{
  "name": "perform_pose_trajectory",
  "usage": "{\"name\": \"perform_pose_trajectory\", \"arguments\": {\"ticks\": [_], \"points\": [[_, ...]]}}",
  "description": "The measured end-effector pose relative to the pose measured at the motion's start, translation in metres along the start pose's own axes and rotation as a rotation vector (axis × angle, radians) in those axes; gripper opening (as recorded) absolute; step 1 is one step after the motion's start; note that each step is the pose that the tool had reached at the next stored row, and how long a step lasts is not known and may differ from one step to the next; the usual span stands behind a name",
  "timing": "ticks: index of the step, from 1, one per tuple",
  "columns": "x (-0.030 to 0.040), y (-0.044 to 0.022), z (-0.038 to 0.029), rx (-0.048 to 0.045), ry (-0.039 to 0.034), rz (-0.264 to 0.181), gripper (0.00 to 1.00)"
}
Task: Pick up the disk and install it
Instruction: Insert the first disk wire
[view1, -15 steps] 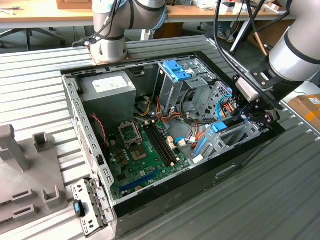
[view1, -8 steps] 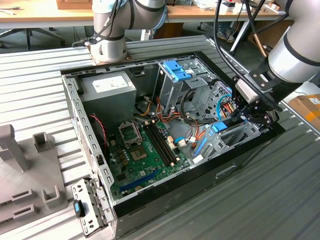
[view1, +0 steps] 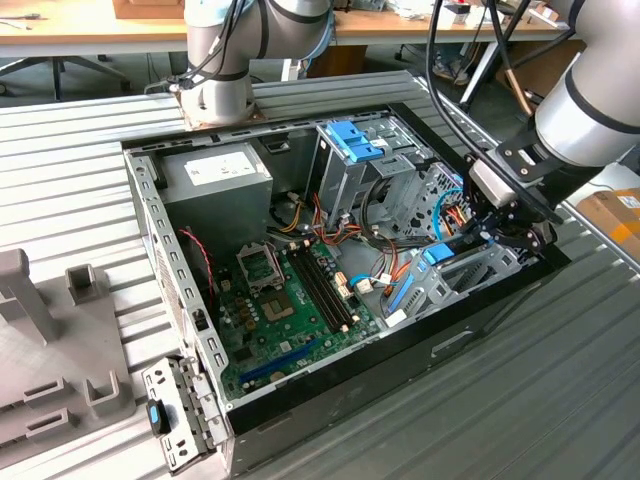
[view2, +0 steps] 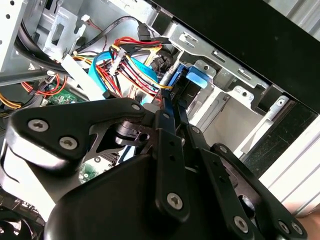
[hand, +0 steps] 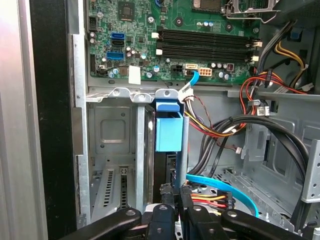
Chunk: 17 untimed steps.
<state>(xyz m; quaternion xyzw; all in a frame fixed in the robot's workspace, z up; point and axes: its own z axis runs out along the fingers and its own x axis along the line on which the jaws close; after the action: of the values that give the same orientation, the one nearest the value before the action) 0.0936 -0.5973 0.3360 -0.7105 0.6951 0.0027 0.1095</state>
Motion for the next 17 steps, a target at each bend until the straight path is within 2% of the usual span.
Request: {"name": "perform_pose_trajectory", "arguments": {"ticks": [4,5,6,7,8,10,13,17], "points": [[0.0002,0.0002,0.0015,0.0003,-0.0023,0.000,0.17],[0.0001,0.0000,0.0007,0.0001,-0.0005,0.000,0.30],[0.0001,0.0001,0.0008,0.0001,-0.0005,0.000,0.36],[-0.0001,-0.0001,-0.0007,0.0000,-0.0004,0.000,0.36],[-0.0020,-0.0020,-0.0128,0.0001,-0.0005,0.000,0.36],[-0.0034,-0.0032,-0.0203,0.0000,-0.0006,0.000,0.36],[-0.0066,-0.0046,-0.0291,0.0001,0.0014,0.000,0.36],[-0.0111,-0.0025,-0.0307,0.0001,0.0039,-0.001,0.36]]}}
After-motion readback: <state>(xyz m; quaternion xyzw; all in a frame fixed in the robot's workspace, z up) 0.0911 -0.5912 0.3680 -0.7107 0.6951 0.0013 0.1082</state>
